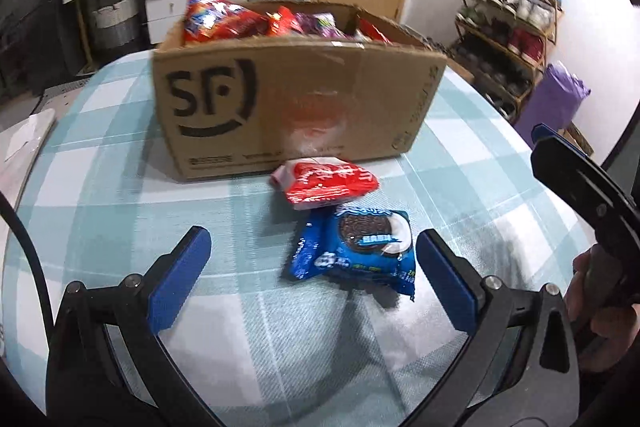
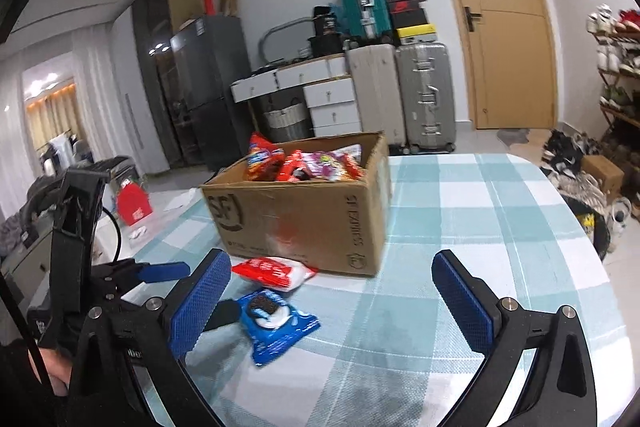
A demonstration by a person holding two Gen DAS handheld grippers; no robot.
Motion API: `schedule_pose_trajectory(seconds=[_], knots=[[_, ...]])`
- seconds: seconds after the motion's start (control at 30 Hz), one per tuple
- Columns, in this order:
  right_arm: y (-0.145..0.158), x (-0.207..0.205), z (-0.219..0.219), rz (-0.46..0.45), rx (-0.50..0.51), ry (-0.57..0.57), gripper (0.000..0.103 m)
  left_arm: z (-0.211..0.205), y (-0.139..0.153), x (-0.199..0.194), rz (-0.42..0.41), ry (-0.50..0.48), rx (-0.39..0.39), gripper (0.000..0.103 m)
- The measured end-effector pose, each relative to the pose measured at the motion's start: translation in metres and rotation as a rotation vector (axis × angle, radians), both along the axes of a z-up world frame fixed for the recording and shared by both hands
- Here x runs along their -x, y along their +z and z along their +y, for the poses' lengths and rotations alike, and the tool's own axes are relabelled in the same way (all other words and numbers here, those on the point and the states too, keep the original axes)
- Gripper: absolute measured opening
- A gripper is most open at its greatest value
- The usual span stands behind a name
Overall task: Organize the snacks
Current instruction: 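Grasp the blue Oreo pack with the left tool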
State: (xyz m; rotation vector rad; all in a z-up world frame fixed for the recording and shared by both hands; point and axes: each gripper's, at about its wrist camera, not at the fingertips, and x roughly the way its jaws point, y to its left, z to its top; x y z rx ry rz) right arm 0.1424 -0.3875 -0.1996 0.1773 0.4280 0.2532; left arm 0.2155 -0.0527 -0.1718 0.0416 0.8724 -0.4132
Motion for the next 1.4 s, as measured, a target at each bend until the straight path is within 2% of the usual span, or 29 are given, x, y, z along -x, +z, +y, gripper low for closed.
schedule_pose_trajectory(seconds=[0.23,0.47,0.77,0.93,1.0,1.23,1.4], knots=[[-0.013,0.001,-0.016,0.005,-0.098,-0.028,0.102,-0.021,-0.018,-0.024,0.061,-0.037,-0.021,0.102],[-0.008,0.005,-0.022,-0.032,-0.126,-0.047,0.102,-0.038,-0.040,-0.049,0.133,-0.020,-0.049,0.102],[-0.010,0.007,-0.025,-0.029,-0.121,-0.053,0.102,-0.064,-0.058,-0.063,0.090,-0.035,-0.159,0.100],[-0.011,0.007,-0.026,-0.013,-0.122,-0.060,0.102,-0.072,-0.062,-0.068,0.076,-0.035,-0.159,0.096],[-0.011,0.008,-0.025,-0.020,-0.127,-0.057,0.102,-0.073,-0.062,-0.072,0.070,-0.029,-0.153,0.094],[-0.012,0.005,-0.021,-0.005,-0.111,-0.058,0.102,-0.079,-0.056,-0.062,0.031,-0.077,-0.138,0.071],[-0.013,0.004,-0.019,-0.010,-0.106,-0.052,0.102,-0.088,-0.054,-0.065,0.024,-0.088,-0.134,0.062]])
